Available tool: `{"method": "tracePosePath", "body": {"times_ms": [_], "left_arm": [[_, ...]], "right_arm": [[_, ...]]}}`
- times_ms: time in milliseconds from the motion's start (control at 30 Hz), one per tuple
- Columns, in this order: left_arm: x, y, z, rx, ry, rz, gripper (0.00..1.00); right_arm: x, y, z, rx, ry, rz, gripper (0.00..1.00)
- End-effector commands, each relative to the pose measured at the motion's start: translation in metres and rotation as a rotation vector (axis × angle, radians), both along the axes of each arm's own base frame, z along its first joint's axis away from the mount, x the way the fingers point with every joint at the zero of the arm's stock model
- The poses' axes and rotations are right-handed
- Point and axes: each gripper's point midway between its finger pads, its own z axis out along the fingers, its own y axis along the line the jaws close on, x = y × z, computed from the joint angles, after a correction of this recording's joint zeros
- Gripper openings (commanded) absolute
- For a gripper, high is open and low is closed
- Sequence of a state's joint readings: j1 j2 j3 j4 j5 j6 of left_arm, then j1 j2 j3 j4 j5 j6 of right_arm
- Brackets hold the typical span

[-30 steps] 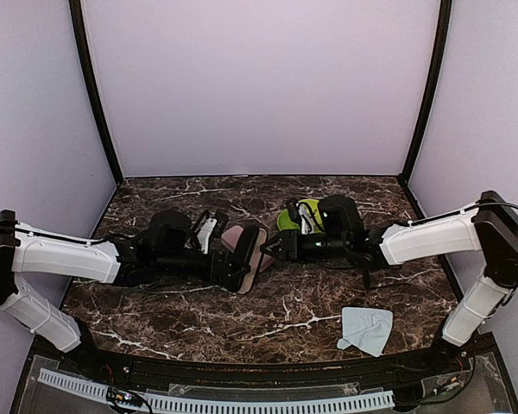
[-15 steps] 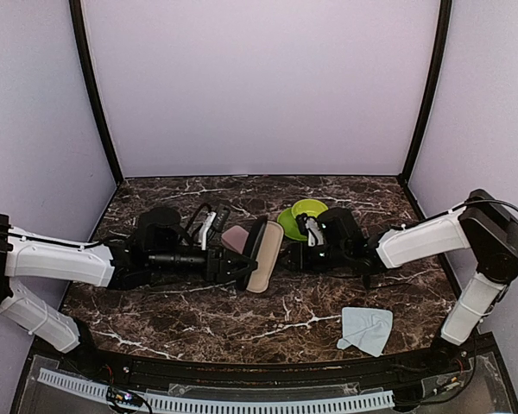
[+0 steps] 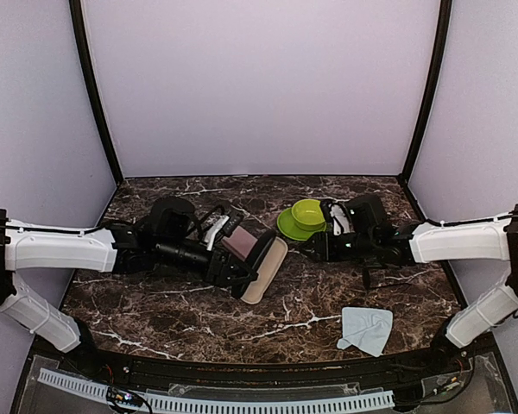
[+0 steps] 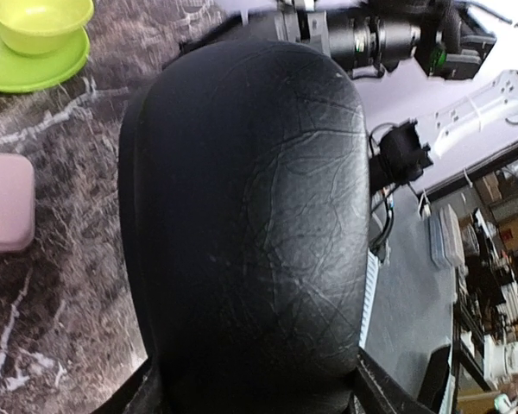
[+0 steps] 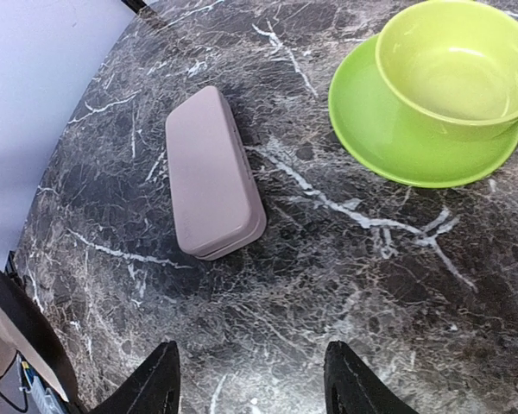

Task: Organize the sunglasses
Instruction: Open the sunglasses case, then place the opened sunglasses case at the center of the board.

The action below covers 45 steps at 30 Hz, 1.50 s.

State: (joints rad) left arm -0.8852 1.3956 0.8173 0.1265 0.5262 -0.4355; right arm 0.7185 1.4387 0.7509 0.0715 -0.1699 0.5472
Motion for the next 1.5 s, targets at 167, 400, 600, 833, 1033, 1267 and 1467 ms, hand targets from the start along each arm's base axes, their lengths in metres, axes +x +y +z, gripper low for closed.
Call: {"method": "tracePosePath", "body": {"times_ms": [167,400,600,833,1033,1267,1467], "left_arm": [[-0.027,0.002,-0.009,0.073,0.142,-0.221,0.28],[-0.02,-0.003,-0.01,-0.046,0.273,-0.276,0.28],[-0.008,-0.005,-0.03,-0.052,0.353,-0.289,0.3],[0.0,-0.009,-0.053,-0.018,0.397,-0.304,0.36],[0.009,-0.01,-0.069,0.011,0.421,-0.295,0.41],[0.019,-0.007,-0.094,0.084,0.443,-0.269,0.46],[0.023,-0.004,-0.102,0.124,0.427,-0.248,0.64]], "right_arm": [[-0.008,-0.013,-0.018,-0.031,0.028,0.01,0.57],[-0.012,-0.014,-0.021,-0.016,0.031,0.008,0.58],[-0.013,-0.011,-0.027,-0.002,0.044,0.017,0.58],[-0.015,-0.01,-0.034,0.008,0.058,0.022,0.58],[-0.016,-0.009,-0.037,0.009,0.063,0.027,0.58],[-0.015,-0.009,-0.035,0.006,0.058,0.027,0.58],[-0.012,-0.008,-0.032,0.001,0.051,0.029,0.58]]}}
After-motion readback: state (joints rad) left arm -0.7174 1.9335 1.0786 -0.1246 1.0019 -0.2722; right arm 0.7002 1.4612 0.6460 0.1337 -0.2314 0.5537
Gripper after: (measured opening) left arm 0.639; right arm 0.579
